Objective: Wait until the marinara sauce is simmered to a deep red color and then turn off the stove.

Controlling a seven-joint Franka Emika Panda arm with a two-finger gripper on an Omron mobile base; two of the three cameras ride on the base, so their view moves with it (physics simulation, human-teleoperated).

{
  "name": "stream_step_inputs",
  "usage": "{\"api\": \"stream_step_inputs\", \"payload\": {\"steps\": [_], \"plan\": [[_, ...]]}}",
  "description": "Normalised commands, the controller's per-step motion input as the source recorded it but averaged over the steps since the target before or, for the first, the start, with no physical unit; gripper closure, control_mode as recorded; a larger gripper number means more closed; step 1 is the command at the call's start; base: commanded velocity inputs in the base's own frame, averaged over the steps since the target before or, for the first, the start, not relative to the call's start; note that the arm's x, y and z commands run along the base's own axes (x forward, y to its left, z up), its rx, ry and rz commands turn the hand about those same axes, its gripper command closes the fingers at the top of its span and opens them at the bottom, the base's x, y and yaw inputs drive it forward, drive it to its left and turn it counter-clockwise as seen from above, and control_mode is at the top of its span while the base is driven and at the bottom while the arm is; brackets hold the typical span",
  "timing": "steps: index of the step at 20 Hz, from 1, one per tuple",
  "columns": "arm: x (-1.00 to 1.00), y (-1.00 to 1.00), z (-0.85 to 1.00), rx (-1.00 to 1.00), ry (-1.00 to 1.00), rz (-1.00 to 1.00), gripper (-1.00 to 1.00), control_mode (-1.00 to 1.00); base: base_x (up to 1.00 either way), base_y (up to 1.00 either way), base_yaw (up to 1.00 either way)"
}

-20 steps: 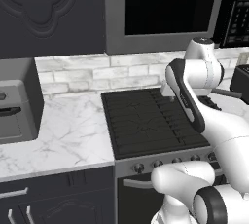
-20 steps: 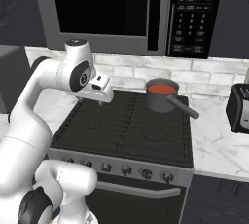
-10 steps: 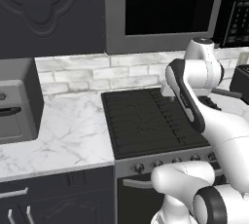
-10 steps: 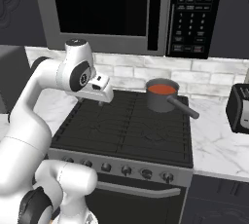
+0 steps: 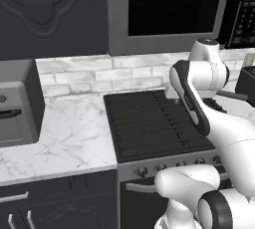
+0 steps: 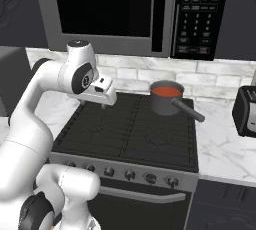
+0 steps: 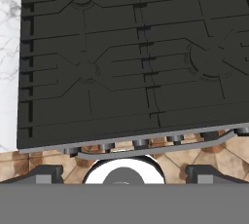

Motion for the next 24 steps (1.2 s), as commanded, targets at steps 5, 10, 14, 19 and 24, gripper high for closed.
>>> {"api": "stream_step_inputs", "payload": {"steps": [5, 10, 14, 19, 24], "plan": [[0.0, 0.0, 0.0, 0.0, 0.0, 0.0, -1.0, -1.0, 0.0, 0.0, 0.0], [0.0, 0.0, 0.0, 0.0, 0.0, 0.0, -1.0, -1.0, 0.0, 0.0, 0.0], [0.0, 0.0, 0.0, 0.0, 0.0, 0.0, -1.0, -1.0, 0.0, 0.0, 0.0], [0.0, 0.0, 0.0, 0.0, 0.0, 0.0, -1.0, -1.0, 0.0, 0.0, 0.0], [0.0, 0.0, 0.0, 0.0, 0.0, 0.0, -1.0, -1.0, 0.0, 0.0, 0.0]]}}
